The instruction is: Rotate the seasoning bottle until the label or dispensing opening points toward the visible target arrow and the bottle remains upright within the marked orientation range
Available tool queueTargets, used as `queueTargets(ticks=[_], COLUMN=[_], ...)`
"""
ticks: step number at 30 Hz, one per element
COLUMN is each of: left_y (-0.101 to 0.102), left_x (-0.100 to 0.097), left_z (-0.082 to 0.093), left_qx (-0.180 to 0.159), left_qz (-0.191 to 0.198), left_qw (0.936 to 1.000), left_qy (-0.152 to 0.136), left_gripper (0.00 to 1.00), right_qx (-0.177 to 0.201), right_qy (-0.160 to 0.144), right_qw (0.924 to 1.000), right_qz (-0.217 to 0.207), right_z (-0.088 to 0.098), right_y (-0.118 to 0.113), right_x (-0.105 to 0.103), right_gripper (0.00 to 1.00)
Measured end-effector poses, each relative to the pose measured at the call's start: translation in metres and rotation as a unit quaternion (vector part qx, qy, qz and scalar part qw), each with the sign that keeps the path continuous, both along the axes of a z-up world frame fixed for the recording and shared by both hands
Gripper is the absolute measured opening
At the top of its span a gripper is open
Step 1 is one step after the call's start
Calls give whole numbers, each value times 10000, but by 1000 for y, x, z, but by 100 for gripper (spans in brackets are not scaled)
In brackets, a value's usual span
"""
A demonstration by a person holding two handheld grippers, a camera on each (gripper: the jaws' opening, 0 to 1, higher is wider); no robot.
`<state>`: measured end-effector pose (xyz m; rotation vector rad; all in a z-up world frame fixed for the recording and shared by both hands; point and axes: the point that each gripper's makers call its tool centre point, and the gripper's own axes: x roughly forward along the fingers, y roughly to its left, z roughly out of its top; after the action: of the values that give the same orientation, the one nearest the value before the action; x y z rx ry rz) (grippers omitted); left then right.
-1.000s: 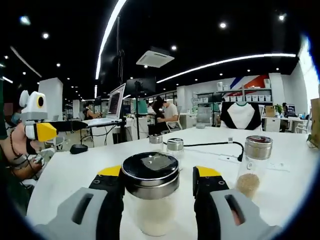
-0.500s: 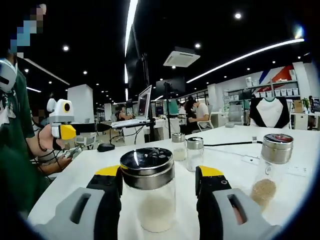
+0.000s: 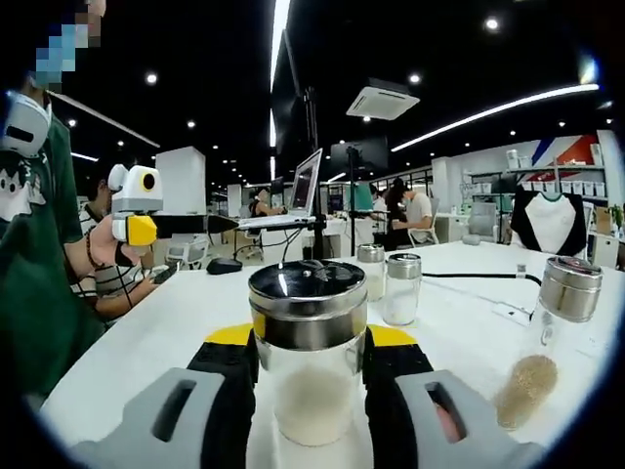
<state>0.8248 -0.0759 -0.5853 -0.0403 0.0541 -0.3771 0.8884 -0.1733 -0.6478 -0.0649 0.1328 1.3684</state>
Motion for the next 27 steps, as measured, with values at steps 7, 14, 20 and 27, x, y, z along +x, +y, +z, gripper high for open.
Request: queueTargets(ticks=[7, 14, 20, 27], left_y=[-1, -4, -5, -9], left_x=[0, 0, 0, -1], left_z=[0, -1, -2, -1], left_qx=[1, 180, 522, 257], left_qz=[-7, -39, -9, -125], left_qw=[10000, 9998, 9986, 9996], left_qy=[5, -16, -65, -29], left_gripper=[100, 99, 99, 99], right_qx=[-16, -60, -103, 29], right_qy=[-48, -65, -57, -122], right_qw=[10000, 10000, 9999, 9996], right_qz=[2, 12, -27, -266], right_z=[0, 0, -1, 0], right_y=[-1, -2, -2, -4], right_x=[3, 5, 6, 7], right_gripper=[40, 40, 40, 40])
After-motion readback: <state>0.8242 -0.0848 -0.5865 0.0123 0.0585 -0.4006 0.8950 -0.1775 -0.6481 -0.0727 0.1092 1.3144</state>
